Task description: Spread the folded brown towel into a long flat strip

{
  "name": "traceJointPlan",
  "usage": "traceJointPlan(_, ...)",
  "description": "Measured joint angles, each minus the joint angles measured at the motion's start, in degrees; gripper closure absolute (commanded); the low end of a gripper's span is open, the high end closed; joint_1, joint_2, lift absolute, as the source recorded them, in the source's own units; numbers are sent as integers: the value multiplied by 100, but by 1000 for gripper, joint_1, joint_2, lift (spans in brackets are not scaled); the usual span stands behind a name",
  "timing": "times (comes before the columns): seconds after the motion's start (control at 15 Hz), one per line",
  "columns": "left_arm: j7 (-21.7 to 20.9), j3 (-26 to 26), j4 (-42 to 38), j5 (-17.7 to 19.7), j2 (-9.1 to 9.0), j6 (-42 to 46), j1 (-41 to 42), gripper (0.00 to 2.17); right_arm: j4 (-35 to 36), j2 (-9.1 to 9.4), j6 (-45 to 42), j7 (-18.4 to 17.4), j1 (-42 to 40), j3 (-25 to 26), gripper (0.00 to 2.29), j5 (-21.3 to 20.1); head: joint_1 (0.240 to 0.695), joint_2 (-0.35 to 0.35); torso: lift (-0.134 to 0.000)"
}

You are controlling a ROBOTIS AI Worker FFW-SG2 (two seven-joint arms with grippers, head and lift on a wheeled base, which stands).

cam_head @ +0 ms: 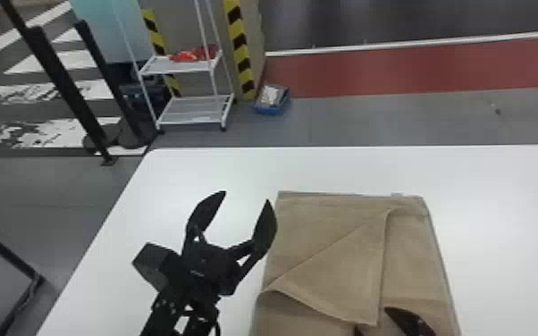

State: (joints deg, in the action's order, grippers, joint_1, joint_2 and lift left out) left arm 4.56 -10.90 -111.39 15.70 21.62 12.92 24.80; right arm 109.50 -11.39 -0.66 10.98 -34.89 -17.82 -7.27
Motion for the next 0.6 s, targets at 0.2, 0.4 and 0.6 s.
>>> traceJointPlan(0.2, 2, 1, -7, -23, 0, 11, 16, 205, -1, 7, 169, 1, 72, -3, 660, 17, 695, 211, -125)
traceJointPlan(0.4, 2, 16, -16, -38, 0, 6, 24, 205, -7, 13, 224, 1, 112, -6, 829, 34, 695, 210, -125)
traceJointPlan(0.6, 1, 14, -11, -45, 0, -4, 25, 205, 2, 7, 200, 1, 113, -10, 940, 33, 695, 211, -125)
